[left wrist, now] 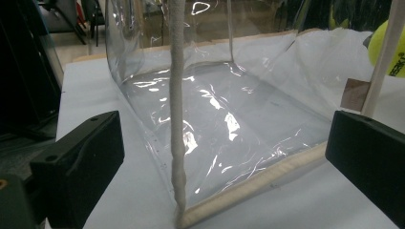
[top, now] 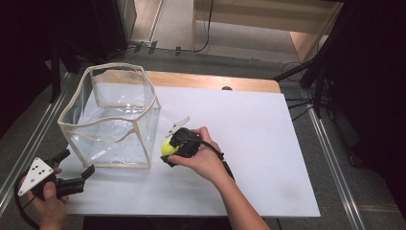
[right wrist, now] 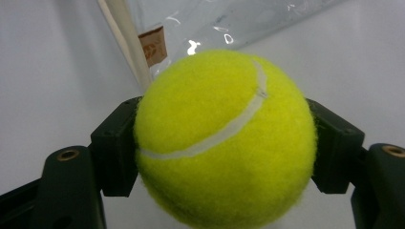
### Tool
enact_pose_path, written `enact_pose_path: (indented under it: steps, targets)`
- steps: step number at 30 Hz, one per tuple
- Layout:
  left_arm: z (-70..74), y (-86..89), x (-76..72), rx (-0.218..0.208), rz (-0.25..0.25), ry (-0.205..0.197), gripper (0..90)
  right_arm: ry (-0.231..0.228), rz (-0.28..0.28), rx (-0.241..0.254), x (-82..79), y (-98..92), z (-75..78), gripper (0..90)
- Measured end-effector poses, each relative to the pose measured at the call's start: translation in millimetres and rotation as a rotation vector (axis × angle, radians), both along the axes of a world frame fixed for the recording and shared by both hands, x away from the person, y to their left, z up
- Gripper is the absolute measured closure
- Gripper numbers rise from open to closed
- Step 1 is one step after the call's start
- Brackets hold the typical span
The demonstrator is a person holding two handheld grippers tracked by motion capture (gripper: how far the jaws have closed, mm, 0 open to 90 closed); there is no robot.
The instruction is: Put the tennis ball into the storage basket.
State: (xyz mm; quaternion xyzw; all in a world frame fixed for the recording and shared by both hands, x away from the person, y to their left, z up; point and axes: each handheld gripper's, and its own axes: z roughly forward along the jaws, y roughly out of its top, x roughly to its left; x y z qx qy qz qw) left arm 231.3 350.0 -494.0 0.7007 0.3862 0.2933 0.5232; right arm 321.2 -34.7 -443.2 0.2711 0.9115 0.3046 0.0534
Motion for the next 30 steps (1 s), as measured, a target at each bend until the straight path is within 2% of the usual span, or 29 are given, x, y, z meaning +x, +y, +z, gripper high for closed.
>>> enact_pose_path:
  steps: [4, 20, 30]
  targets:
    - [0.0, 0.1, 0.0, -0.001, -0.001, 0.000, 0.0, -0.001, 0.018, 0.014, 0.3, 2.7, 6.8, 24.3]
    - [0.0, 0.3, 0.2, -0.006, -0.002, -0.002, 0.0, 0.019, 0.028, 0.077, 0.6, 8.3, 42.1, 24.3]
    - [-0.1, 0.3, 0.4, -0.006, -0.004, -0.004, 0.0, -0.006, 0.048, 0.085, 3.9, 12.6, 60.5, 24.3]
